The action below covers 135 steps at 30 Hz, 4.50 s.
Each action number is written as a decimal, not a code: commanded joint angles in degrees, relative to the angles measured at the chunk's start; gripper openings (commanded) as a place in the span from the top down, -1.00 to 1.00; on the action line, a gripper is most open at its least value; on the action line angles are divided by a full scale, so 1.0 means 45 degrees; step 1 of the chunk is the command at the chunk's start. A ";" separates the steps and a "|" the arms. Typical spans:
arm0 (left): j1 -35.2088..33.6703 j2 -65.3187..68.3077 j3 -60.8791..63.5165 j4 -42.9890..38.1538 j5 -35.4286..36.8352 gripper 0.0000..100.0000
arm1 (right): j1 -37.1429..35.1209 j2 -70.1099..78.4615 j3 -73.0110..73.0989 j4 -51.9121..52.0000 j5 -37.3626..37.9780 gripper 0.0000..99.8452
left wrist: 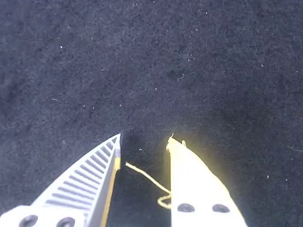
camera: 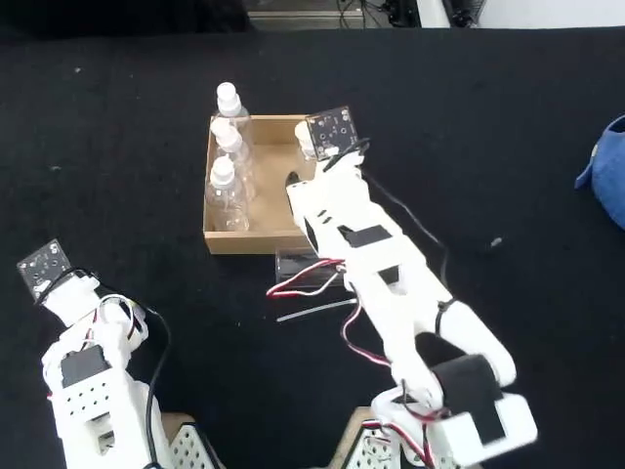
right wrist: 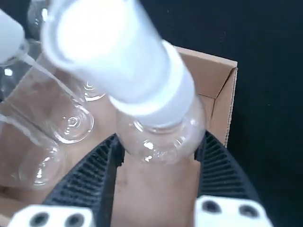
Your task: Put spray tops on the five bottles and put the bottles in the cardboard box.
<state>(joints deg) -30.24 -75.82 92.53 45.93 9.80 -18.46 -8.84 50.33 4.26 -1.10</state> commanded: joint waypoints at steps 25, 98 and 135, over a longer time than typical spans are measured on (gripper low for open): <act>-0.0068 -0.0176 -0.0107 -0.0234 0.0000 0.94 | 0.0801 0.2667 -0.2589 -0.2520 0.0039 0.65; -0.0068 -0.0176 -0.0107 -0.0234 0.0000 0.94 | 0.0996 0.4054 -0.5284 0.0781 0.0020 0.44; -0.0068 -0.0176 -0.0107 -0.0234 -0.0020 0.94 | 0.0996 0.0674 -0.5187 0.4571 0.0020 0.21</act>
<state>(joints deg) -30.24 -75.82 92.53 45.93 9.80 -14.68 0.66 30.11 21.76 -1.10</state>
